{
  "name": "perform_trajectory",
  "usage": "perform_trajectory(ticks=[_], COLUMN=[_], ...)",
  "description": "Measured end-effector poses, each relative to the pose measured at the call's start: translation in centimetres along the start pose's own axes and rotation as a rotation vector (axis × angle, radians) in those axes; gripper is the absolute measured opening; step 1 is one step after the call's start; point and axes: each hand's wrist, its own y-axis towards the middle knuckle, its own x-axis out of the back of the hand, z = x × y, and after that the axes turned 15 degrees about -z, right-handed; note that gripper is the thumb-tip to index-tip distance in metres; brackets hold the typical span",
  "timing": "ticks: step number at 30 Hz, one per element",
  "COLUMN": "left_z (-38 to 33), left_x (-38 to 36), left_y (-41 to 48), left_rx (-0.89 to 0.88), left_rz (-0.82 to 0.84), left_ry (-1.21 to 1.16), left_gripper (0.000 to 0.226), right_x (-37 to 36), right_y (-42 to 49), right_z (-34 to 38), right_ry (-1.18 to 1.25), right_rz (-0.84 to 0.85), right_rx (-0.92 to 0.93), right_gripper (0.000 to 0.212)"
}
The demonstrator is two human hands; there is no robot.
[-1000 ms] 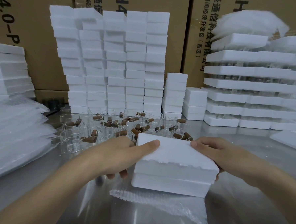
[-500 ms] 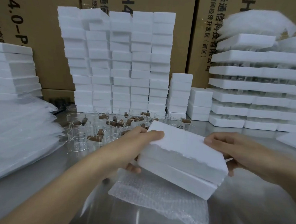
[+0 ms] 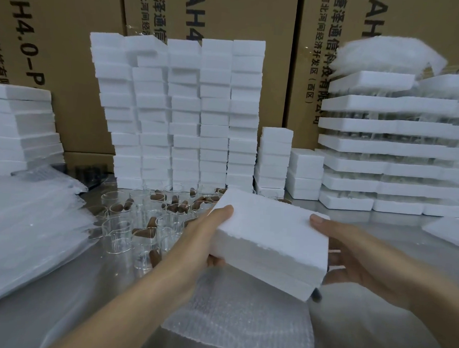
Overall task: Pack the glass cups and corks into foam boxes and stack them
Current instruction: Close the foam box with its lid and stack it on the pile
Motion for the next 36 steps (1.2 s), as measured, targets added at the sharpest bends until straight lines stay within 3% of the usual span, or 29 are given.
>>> perform_trajectory(ticks=[7,11,14,16,19,25,30,36], left_z=[0.1,-0.3,-0.5,-0.7,-0.7,-0.4,0.1,0.0], left_x=[0.1,0.1,0.3,0.3,0.3,0.8,0.6,1.0], left_y=[0.4,0.4,0.6,0.8,1.0,1.4,1.8,1.7], left_rx=[0.036,0.060,0.068,0.076,0.109,0.146,0.152,0.170], left_rz=[0.025,-0.045,-0.098,-0.122,-0.141,-0.109,-0.103,-0.124], left_ry=[-0.101,-0.161,-0.223,-0.242,-0.247,-0.241,-0.243,-0.236], left_gripper=[0.032,0.059,0.073,0.073,0.073,0.072,0.070,0.071], right_x=[-1.3,-2.2,-2.0,-2.0,-2.3,-2.2,-2.3,-2.9], right_y=[-0.3,-0.4,-0.3,-0.8,-0.9,-1.1,-1.4,-1.9], right_z=[0.4,0.9,0.5,0.6,0.5,0.6,0.5,0.5], right_ry=[0.115,0.118,0.041,-0.005,-0.065,-0.147,-0.268,-0.336], right_rz=[-0.023,-0.069,-0.041,-0.004,-0.014,-0.106,-0.140,-0.191], right_rx=[0.095,0.148,0.270,0.302,0.365,0.454,0.506,0.617], right_gripper=[0.054,0.046,0.068,0.090,0.108,0.106,0.133,0.109])
